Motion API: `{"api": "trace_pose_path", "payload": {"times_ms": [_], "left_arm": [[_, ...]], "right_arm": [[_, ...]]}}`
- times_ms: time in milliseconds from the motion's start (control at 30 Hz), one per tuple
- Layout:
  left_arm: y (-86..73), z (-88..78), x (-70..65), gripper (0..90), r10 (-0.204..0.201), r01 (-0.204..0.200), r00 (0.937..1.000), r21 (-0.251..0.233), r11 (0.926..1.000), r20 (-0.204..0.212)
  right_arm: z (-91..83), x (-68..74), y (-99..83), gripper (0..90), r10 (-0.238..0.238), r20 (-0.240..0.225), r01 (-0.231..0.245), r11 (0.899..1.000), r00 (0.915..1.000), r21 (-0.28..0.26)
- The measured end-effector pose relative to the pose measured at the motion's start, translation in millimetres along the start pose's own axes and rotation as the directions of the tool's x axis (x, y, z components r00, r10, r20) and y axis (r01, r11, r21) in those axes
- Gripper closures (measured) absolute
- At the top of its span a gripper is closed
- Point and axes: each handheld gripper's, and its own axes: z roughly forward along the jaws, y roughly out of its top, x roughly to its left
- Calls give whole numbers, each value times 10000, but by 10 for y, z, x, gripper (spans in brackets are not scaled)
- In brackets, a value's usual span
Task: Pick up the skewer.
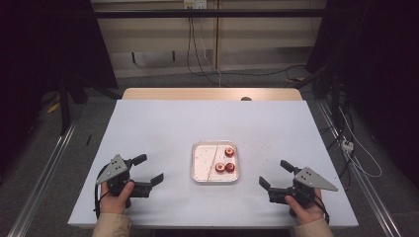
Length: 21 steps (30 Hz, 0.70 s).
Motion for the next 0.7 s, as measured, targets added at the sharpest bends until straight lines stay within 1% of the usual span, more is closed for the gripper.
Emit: {"api": "trace_pose_path", "payload": {"times_ms": [33,133,200,267,300,400,433,467,500,533,600,700], "left_arm": [[4,1,-1,33,112,-112,9999,89,9999,-11],[3,11,-6,33,-9,9,10000,26,10000,52],[7,12,-6,33,32,-32,10000,15,10000,47],[11,20,-19,33,-76,77,10000,-92,9999,54],[16,24,-16,33,-58,59,10000,-98,9999,70],[31,44,-29,33,-113,115,9999,-187,9998,82],[40,55,-38,33,-121,122,9999,-212,9997,60],[53,69,-50,33,-119,120,9999,-250,9996,37],[53,69,-50,33,-119,120,9999,-250,9996,37],[63,74,-50,33,-12,13,10000,-195,9998,62],[81,101,-69,32,-111,114,9999,-282,9995,124],[100,150,-97,32,-99,102,9998,-172,9998,180]], "right_arm": [[1,2,1,16,-5,5,5,10000,10000,5],[5,5,2,17,9,-28,-9,10000,10000,12],[7,5,4,18,-11,-38,11,10000,10000,12],[12,9,5,18,56,-44,-55,10000,10000,15],[12,9,5,18,56,-44,-55,10000,10000,15],[13,8,7,19,35,-10,-35,10000,10000,5],[12,9,12,16,76,113,-75,10000,9999,-58],[12,10,15,17,141,68,-141,9999,9999,-59],[13,12,17,17,131,70,-130,9999,9999,-61],[13,14,18,17,81,108,-80,10000,9999,-37],[16,15,18,17,93,68,-93,9999,9999,-45],[19,16,17,18,-3,56,3,10000,10000,32]]}}
